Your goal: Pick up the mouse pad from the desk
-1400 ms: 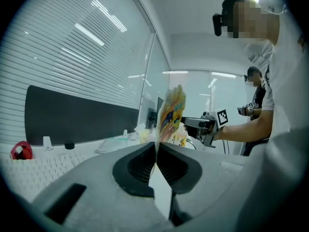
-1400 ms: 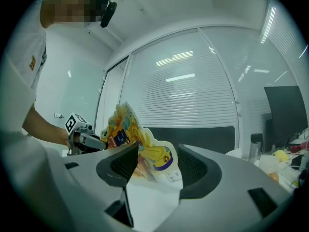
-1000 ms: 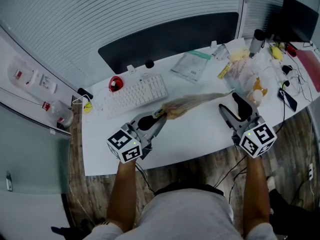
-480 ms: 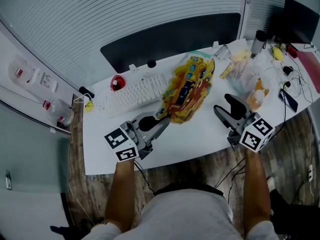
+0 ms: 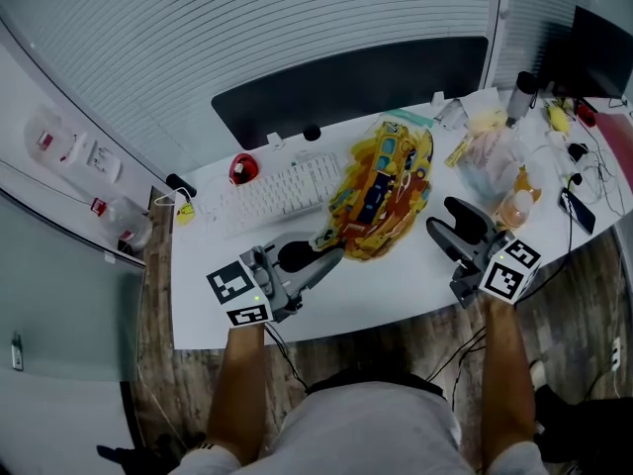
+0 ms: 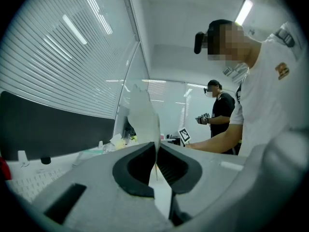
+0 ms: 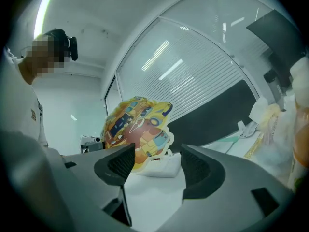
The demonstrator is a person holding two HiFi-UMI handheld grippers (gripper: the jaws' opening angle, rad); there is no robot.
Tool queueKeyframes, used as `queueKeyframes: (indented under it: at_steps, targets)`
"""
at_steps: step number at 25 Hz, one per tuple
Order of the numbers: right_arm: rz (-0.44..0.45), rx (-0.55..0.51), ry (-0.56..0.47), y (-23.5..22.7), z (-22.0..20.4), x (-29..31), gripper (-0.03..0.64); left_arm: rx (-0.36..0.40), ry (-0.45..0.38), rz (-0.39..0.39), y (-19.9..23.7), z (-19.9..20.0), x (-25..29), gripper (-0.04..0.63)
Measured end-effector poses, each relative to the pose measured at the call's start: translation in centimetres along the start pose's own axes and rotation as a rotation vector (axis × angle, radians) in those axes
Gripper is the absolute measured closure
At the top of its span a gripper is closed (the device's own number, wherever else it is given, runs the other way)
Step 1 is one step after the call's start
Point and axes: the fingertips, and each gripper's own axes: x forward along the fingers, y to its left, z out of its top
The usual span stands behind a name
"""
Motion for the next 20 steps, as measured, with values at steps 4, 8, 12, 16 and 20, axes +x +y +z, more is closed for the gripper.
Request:
queueKeyframes:
  at_steps: [4, 8, 12, 16, 20]
  targets:
    - [0.047, 0.053, -0.032, 0.4, 0.0, 0.4, 0.357, -0.002, -0.03, -0.06, -0.9, 0.4, -0.7, 0.574]
    - [0.117, 0.134, -0.059, 0.7, 0.1, 0.8, 0.356, -0.004, -0.042, -0.116, -1.6, 0.7, -1.0, 0.574]
    - [0.206, 0.2, -0.092, 1.6, 0.6, 1.2, 0.356, -0.019, -0.039, -0.175, -2.1, 0.7, -0.8, 0.574]
    - [0.237, 0.217, -0.092, 2.0, 0.5, 1.3, 0.356, -0.05, -0.045, -0.216, -2.6, 0.2, -0.3, 0.574]
    - [0.253, 0.227, -0.147, 2.2, 1.5, 0.4, 0.36, -0.091, -0.071, -0.168, -1.3, 0.0, -0.2, 0.574]
